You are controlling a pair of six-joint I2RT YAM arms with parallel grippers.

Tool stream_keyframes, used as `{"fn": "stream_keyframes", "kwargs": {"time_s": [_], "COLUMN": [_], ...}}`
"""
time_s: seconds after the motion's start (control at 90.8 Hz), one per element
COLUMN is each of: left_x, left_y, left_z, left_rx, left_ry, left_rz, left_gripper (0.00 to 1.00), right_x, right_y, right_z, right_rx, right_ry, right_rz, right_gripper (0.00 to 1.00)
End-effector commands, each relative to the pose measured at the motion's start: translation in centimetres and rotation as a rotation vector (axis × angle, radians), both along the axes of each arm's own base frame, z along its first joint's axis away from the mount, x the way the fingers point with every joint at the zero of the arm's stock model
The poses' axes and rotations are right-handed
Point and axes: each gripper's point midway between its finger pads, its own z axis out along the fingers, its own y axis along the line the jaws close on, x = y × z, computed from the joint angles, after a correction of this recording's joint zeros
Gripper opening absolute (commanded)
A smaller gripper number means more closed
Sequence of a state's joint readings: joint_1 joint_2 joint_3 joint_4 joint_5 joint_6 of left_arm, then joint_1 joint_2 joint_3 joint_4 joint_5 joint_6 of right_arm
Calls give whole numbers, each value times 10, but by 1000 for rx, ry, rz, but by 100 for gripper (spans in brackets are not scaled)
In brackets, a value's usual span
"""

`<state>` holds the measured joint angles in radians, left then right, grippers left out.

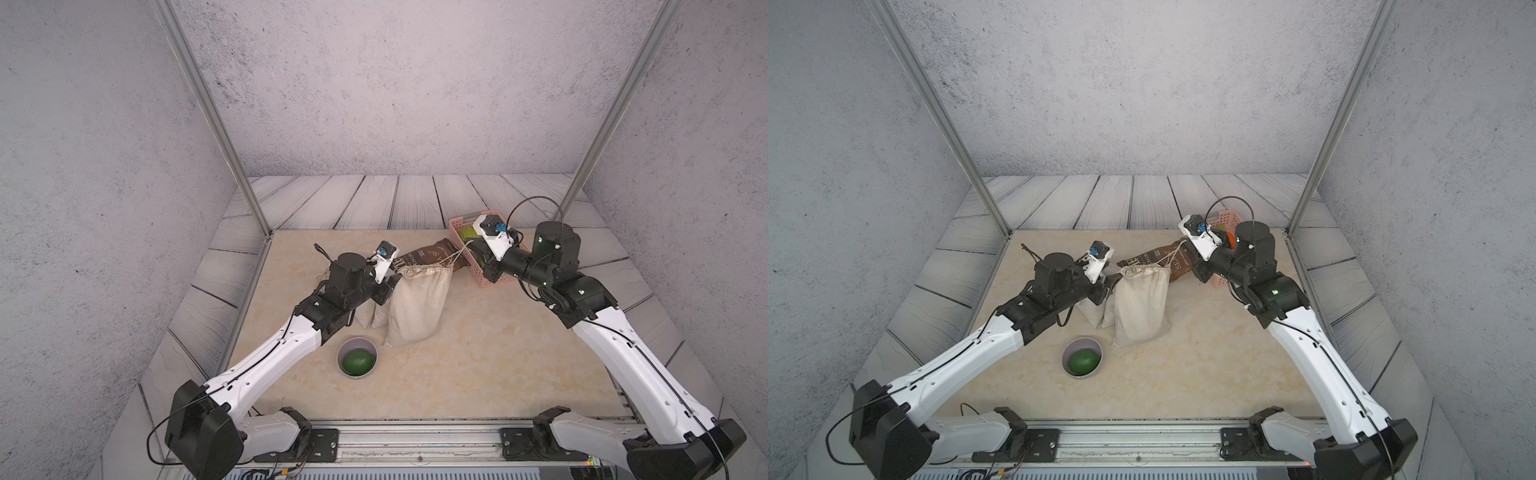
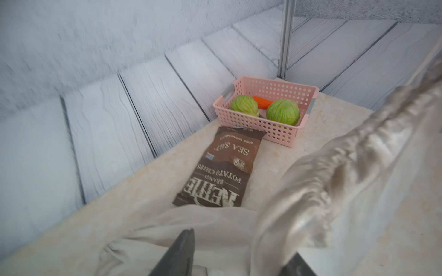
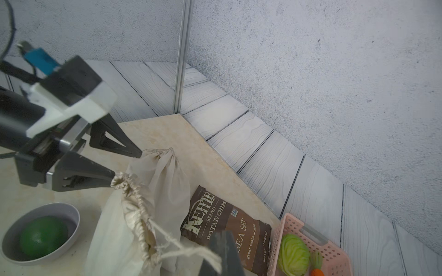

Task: Close the soil bag
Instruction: Frap the soil bag at the center of the board.

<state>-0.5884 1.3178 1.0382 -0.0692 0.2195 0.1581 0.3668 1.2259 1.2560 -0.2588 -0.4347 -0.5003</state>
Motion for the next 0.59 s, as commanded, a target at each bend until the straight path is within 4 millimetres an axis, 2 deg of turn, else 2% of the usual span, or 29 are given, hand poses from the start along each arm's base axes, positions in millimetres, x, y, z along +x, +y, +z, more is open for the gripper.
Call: {"fn": "stream_keyframes", "kwargs": {"time_s": [0.0,0.055,0.154,0.253,0.407,0.528,0.583], "left_x": [21,14,-10,-34,-65,-77,-73], "left_y": [35,31,15,0,-33,-66,-78], "left_z": [31,43,72,93,120,128,126], "left_rx": [-35,-59,-121,-128,-162,-146,-125], "left_ry": [-106,-138,-197,-233,-250,-256,-253], "left_rz": [222,201,112,35,-96,-167,-166], "left_gripper": [19,28,54,74,92,96,97], "right_x": [-3,-12,-26,-31,-36,-39,-41], "right_y": [-23,-17,-2,5,14,18,22], "right_z": [41,45,43,47,50,51,50], "right_rx": [147,165,159,193,208,196,194], "right_ry": [19,55,74,61,75,81,85], "right_rz": [-158,-133,-80,-79,-80,-87,-80], "right_gripper": [0,0,0,0,0,0,0]}}
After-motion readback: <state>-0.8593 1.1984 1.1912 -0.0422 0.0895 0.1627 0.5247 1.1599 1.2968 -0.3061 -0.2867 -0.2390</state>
